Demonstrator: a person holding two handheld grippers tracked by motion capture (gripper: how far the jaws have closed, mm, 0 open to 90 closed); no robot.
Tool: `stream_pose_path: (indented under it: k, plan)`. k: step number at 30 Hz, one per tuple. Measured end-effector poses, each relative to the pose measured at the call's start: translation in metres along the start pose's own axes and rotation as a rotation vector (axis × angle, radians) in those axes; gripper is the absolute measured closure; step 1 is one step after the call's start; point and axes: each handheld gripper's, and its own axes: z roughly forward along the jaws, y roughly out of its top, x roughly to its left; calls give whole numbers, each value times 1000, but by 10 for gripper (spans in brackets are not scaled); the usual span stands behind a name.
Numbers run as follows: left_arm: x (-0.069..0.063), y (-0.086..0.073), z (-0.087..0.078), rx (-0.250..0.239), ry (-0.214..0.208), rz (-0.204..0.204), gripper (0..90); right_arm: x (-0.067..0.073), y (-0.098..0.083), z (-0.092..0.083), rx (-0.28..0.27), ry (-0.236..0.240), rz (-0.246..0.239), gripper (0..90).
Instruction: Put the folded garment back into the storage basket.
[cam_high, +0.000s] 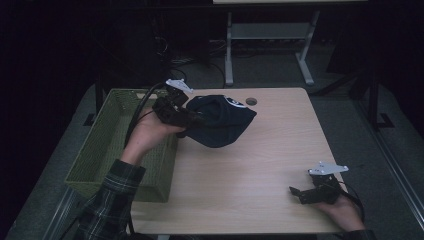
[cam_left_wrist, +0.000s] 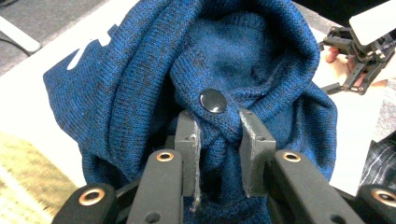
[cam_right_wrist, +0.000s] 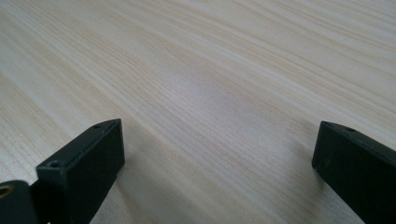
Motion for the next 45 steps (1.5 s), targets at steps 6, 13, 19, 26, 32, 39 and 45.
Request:
stream_pose_path:
  k: [6,13,19,26,32,39,45]
  plan:
    - [7,-6,-19,-8,34,-14,718,0,0,0,0,0,0,20]
    - [16,-15,-39,-17,77,-38,717,0,0,0,0,0,0,20]
    - [24,-26,-52,-24,116,-68,718,0,0,0,0,-1,-3,20]
    - [33,-39,-68,-29,155,-100,718,0,0,0,0,-1,-3,20]
    - [38,-50,-79,-26,205,-123,718,0,0,0,0,-1,-3,20]
    - [51,-77,-87,-11,266,-175,718,0,0,0,0,-1,-2,20]
    - [63,-101,-94,-1,331,-227,718,0,0,0,0,-1,-3,20]
